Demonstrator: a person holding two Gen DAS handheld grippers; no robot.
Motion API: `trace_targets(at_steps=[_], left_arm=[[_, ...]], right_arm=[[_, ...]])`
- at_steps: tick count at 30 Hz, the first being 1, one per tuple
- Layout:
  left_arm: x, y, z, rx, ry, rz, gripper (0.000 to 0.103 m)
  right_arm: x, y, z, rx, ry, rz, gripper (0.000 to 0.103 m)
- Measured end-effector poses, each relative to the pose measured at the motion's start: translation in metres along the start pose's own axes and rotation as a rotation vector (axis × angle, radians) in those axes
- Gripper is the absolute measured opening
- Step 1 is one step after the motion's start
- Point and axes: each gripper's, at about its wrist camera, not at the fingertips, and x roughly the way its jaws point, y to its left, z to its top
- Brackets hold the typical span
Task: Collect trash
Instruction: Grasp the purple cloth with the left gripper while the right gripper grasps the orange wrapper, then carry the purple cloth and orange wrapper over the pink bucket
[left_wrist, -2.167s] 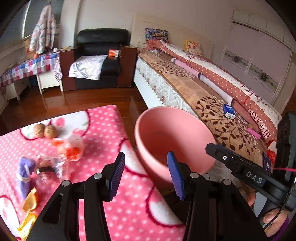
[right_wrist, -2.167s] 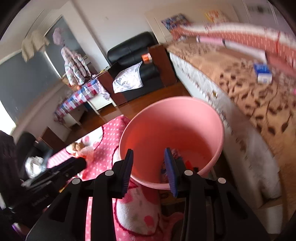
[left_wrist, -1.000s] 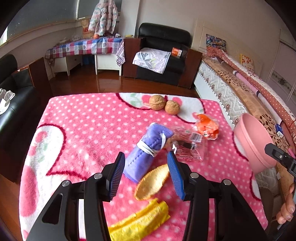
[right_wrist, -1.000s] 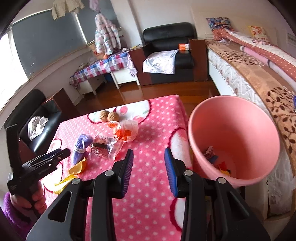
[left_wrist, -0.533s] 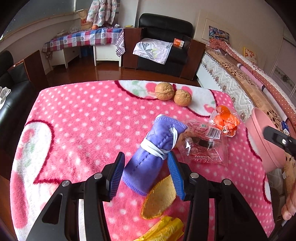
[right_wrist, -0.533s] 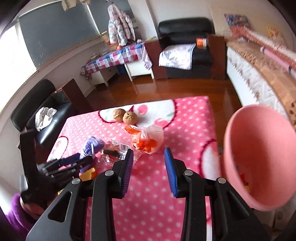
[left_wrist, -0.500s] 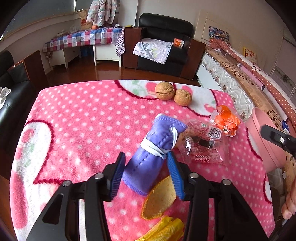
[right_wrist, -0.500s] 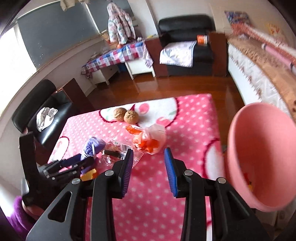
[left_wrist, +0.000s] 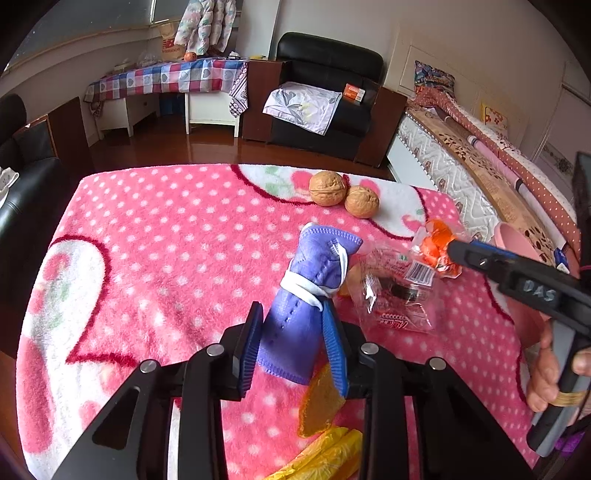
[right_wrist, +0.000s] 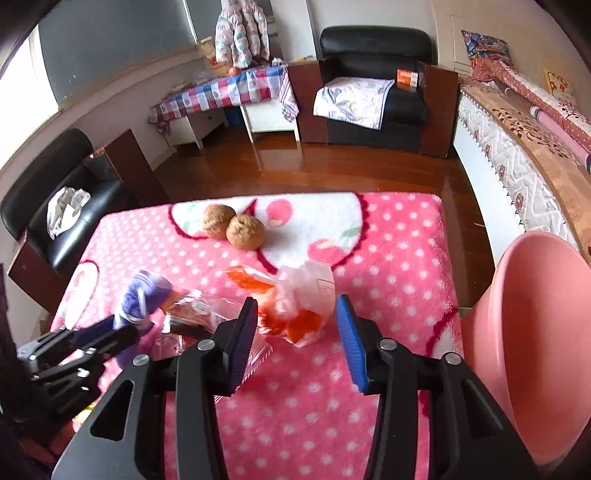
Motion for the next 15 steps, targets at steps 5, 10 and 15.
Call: trace_targets(at_steps=[5, 10, 15], left_arm=[[-0.009, 0.002, 0.0, -0.014, -0.015, -0.004, 0.032], [-0.023, 0.0, 0.001, -0.024, -0.041, -0.008, 0.032], [-0.041, -0.003, 0.003, -0.024, -0.073, -0.012, 0.032]], right_arm=[[0.0, -0.009, 0.0, 0.03, 0.004, 0.04, 0.026], [-0.015, -0.014, -0.005, 0.052, -0.012, 0.063, 0.025], [-0.044, -0.021, -0.008, 0.081, -0.047, 0.087, 0.025]])
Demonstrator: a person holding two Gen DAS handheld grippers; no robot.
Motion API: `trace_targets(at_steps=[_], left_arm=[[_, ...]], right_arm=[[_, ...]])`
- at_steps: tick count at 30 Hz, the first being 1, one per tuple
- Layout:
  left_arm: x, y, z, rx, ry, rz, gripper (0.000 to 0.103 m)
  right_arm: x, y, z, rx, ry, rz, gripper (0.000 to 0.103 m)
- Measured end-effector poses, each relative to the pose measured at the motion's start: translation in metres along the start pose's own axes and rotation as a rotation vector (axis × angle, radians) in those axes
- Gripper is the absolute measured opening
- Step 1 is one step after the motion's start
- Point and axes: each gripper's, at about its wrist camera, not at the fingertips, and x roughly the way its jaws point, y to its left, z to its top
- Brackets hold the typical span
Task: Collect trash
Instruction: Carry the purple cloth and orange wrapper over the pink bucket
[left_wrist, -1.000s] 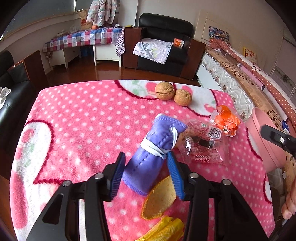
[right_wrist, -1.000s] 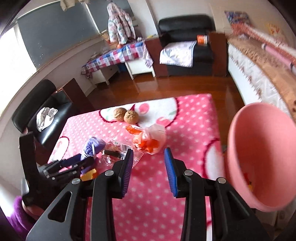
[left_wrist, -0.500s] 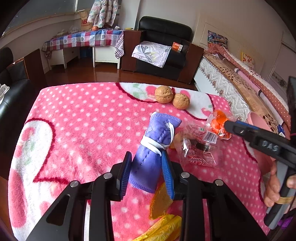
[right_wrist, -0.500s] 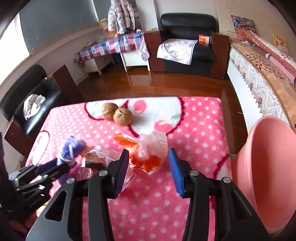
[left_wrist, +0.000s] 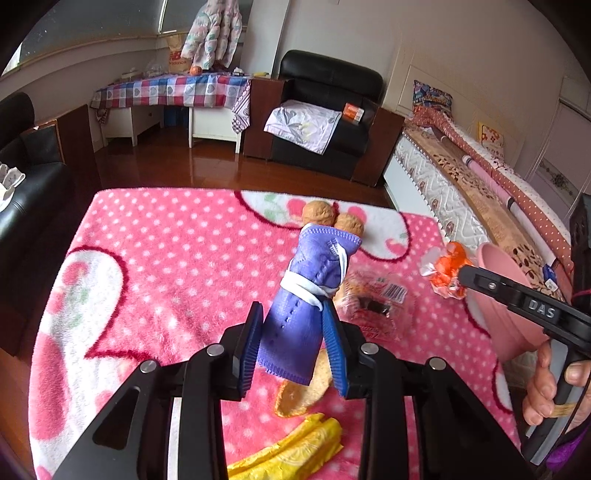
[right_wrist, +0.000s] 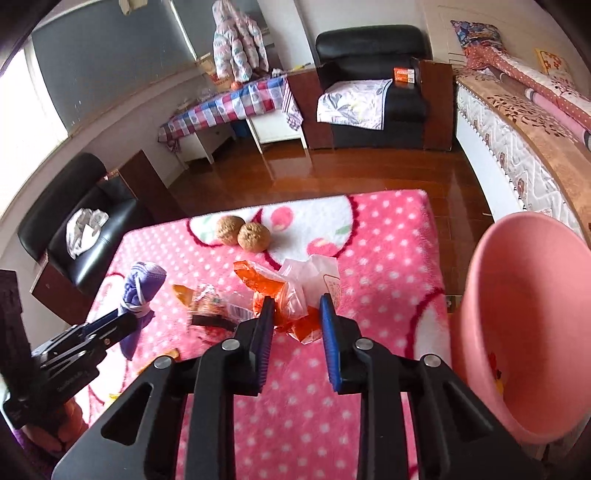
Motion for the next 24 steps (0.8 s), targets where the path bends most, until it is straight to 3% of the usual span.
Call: trace_targets(at_steps=[24], left_arm=[[-0.069, -0.086, -0.015, 0.108, -0.092, -0.019, 0.032]], right_arm=[[-0.111, -0.031, -0.036, 0.084, -0.119, -0.012, 0.025]])
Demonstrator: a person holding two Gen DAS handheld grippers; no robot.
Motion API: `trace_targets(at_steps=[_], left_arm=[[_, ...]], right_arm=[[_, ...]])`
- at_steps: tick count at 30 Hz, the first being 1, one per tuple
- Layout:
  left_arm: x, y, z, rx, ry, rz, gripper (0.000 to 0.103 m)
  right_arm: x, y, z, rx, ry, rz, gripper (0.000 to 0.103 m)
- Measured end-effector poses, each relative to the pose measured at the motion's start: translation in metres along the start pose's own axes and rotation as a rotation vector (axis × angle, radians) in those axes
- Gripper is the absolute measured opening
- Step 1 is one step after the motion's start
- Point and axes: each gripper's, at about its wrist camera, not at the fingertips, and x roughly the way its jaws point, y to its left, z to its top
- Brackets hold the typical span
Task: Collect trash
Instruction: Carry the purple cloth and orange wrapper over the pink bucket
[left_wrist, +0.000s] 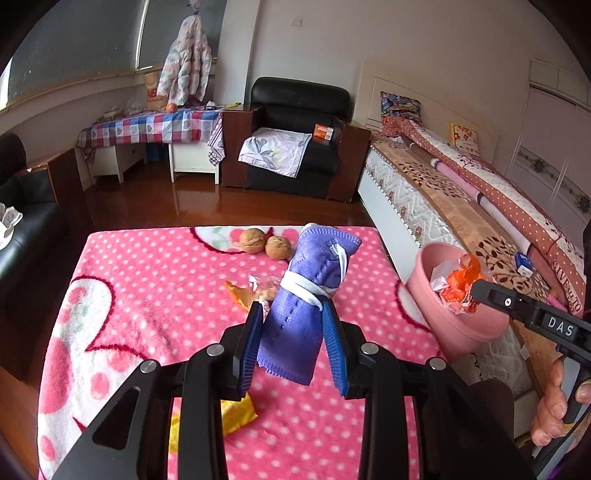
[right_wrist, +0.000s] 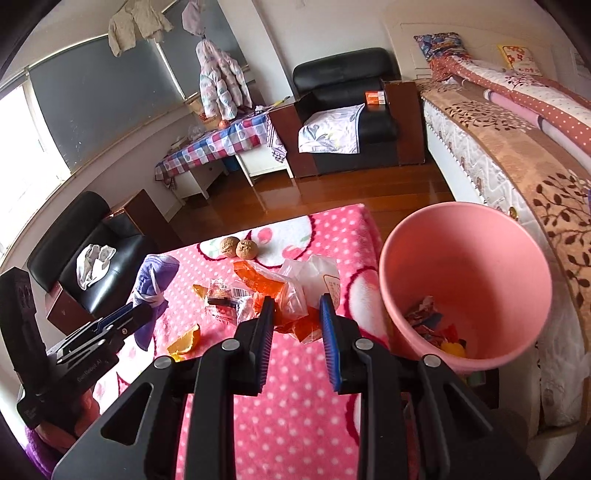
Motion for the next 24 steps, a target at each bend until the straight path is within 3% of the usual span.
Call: trace_targets(at_steps=[11, 24], left_arm=[[-0.018, -0.026, -0.006, 0.03, -0.005, -0.019, 0.032], [0.014, -0.057, 0.011, 0.033, 0.049, -0.111, 0.032]], right_arm=[[-0.027, -0.011, -0.009, 0.024, -0.051, -0.007, 0.025], [-0.028, -0.052, -0.01, 0.109, -0.073, -0.08, 0.025]])
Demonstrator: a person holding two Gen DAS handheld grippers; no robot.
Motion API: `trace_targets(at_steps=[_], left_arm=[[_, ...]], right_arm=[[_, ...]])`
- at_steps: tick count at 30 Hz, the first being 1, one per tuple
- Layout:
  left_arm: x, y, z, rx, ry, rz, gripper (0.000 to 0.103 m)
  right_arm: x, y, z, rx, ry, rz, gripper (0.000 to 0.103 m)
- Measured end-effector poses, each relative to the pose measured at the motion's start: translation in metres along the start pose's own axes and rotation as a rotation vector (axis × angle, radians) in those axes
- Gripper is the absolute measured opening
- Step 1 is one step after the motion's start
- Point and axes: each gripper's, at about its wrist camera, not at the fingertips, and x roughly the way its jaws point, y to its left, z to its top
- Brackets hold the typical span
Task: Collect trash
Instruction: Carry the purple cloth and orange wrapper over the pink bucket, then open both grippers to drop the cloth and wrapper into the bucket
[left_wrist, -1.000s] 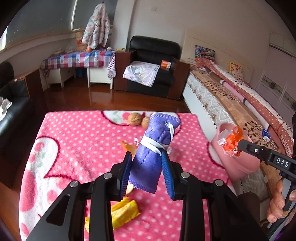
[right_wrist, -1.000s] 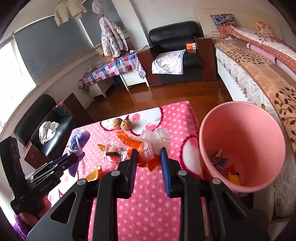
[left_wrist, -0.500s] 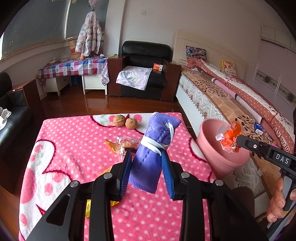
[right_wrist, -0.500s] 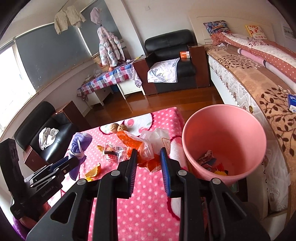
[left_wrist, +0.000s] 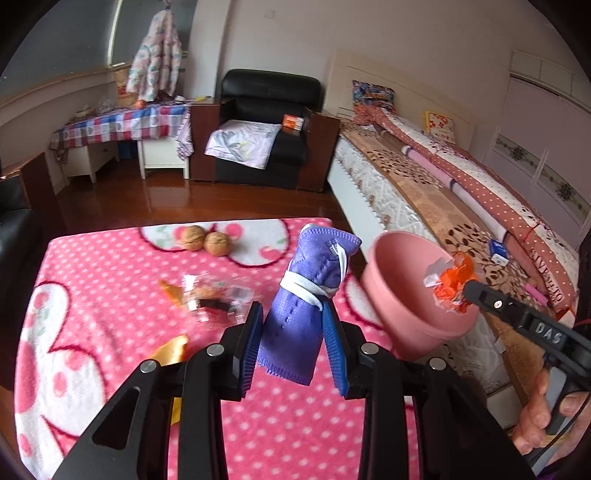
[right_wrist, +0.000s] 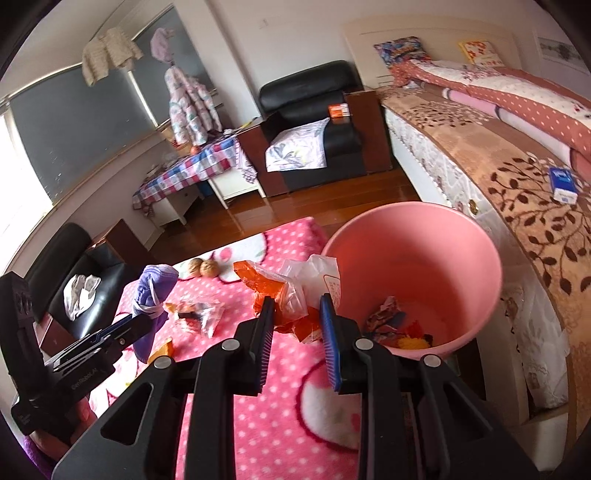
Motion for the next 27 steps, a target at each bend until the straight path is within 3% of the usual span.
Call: trace_targets(at_steps=[9, 18, 27], left_arm=[[0.044, -0.059, 0.016, 0.089, 0.052, -0.102, 0.032], [0.083, -0.111, 0.02, 0.092, 0.099, -0.2, 0.033], [0.116, -0.138, 0.017, 0.12, 0.155, -0.202, 0.033]], right_arm=[[0.004, -0.045, 0.002, 0.077, -0.011, -0.054, 0.025], [0.005, -0.08, 0.003, 0.123, -0.018, -0.107, 0.025], [0.014, -0.101, 0.001, 0.154, -0.003, -0.121, 0.025]])
